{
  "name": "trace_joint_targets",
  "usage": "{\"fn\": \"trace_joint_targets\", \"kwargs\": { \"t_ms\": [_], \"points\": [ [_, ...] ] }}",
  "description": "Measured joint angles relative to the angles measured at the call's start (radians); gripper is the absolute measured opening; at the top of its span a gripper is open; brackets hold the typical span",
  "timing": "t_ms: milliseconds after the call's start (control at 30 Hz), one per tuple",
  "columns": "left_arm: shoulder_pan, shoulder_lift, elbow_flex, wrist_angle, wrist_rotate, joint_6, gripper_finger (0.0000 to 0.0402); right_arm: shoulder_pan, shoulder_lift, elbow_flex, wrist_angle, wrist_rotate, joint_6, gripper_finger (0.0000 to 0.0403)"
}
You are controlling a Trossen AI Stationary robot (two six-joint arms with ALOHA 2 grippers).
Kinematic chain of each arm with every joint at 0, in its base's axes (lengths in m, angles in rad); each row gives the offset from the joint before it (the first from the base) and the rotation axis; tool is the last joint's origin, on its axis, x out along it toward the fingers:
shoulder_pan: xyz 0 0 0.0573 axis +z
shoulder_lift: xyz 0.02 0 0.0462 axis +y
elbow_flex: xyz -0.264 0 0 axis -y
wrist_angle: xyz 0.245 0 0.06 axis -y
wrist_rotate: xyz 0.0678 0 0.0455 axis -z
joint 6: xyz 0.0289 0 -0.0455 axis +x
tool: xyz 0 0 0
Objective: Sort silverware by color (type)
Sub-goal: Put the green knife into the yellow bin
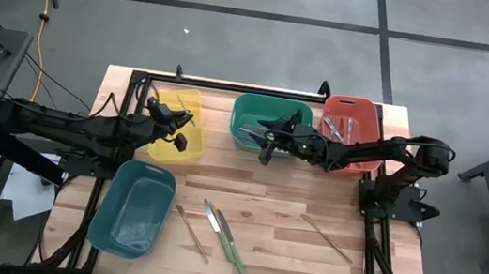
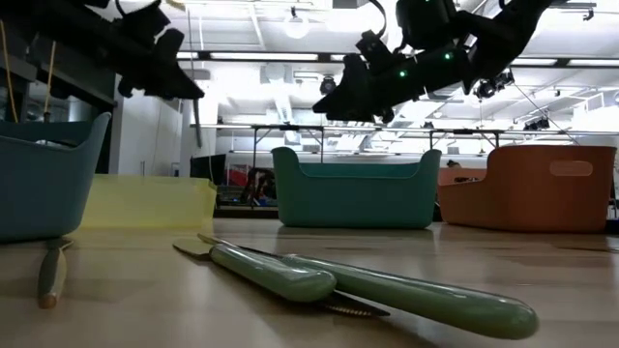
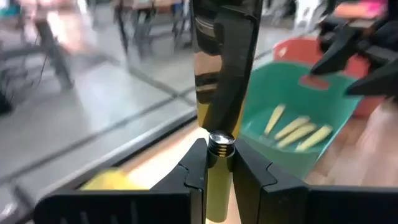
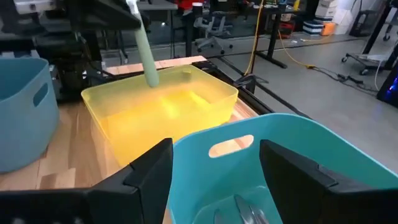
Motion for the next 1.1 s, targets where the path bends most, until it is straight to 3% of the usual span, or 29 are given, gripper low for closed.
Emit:
{"fn": "trace_joint_targets", "kwargs": {
  "t_ms": [233, 400, 567, 733, 1100],
  "points": [
    [0.117, 0.056, 0.265, -0.561, 0.051, -0.243, 0.003, 0.0, 0.0, 0.0, -0.007, 0.0, 0.005, 0.0222],
    [0.25, 0.15, 0.413, -0.812, 0.282, -0.303, 0.003, 0.0, 0.0, 0.0, -0.005, -0.014, 0.084, 0.0222],
    [0.386, 0.268, 0.457, -0.872, 0.513, -0.285, 0.003, -0.001, -0.021, 0.0, -0.009, -0.018, 0.155, 0.0222],
    [0.499, 0.4, 0.463, -0.912, 0.65, -0.25, 0.003, 0.003, -0.05, 0.0, -0.03, -0.018, 0.161, 0.0222],
    [0.598, 0.629, 0.463, -0.986, 0.708, -0.16, 0.003, 0.0, -0.07, 0.0, -0.072, -0.018, 0.154, 0.0222]
  ]
}}
